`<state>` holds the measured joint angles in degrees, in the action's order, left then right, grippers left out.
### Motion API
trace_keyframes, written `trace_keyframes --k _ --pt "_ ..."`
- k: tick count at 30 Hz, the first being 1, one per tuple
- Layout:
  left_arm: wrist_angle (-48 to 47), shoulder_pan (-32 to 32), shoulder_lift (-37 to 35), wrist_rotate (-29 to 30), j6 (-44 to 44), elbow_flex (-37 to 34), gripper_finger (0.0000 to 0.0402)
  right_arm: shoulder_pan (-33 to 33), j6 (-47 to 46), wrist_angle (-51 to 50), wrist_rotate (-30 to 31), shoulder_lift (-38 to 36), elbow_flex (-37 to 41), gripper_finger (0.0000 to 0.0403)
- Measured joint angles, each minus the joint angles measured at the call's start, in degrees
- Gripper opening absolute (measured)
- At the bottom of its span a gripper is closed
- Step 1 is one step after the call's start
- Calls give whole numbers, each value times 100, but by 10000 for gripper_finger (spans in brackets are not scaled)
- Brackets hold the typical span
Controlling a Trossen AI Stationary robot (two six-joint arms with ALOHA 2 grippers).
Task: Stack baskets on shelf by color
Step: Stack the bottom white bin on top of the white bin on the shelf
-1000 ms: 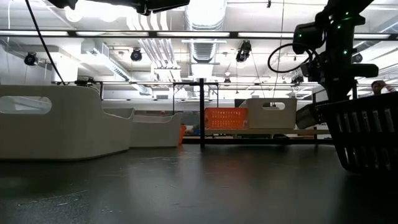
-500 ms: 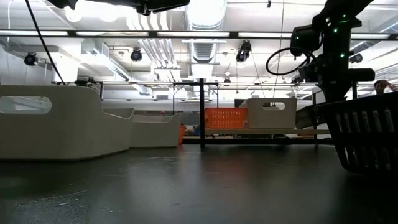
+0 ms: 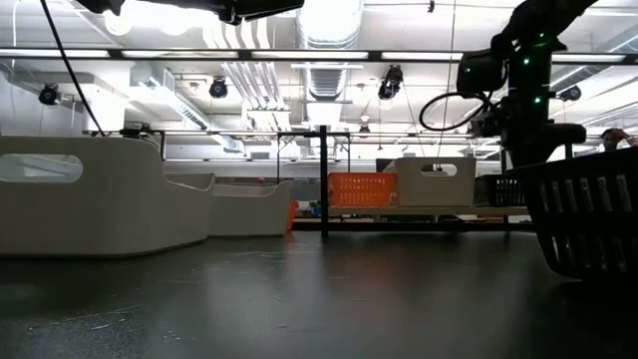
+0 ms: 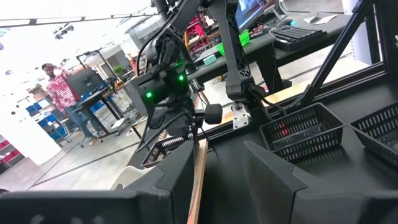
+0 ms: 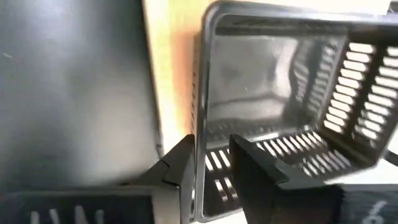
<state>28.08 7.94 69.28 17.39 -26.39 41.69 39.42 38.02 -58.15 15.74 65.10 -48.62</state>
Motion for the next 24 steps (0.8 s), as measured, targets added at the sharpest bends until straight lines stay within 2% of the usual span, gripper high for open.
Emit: trace_keyframes --k 9,13,15,20,24 --pt "0 0 0 2 -2 0 121 -2 -242 -96 186 -94 -20 104" --pt "0 1 0 2 -1 0 121 -75 -882 -523 142 -135 -282 97" --pt "2 0 0 2 0 0 121 -149 -1413 -827 -158 -138 -455 91" --pt "22 0 0 0 0 0 121 -462 -2693 -991 -1446 -343 -675 73" --pt "78 0 -2 1 45 1 121 -1066 -3337 -822 -1661 -698 -601 56"
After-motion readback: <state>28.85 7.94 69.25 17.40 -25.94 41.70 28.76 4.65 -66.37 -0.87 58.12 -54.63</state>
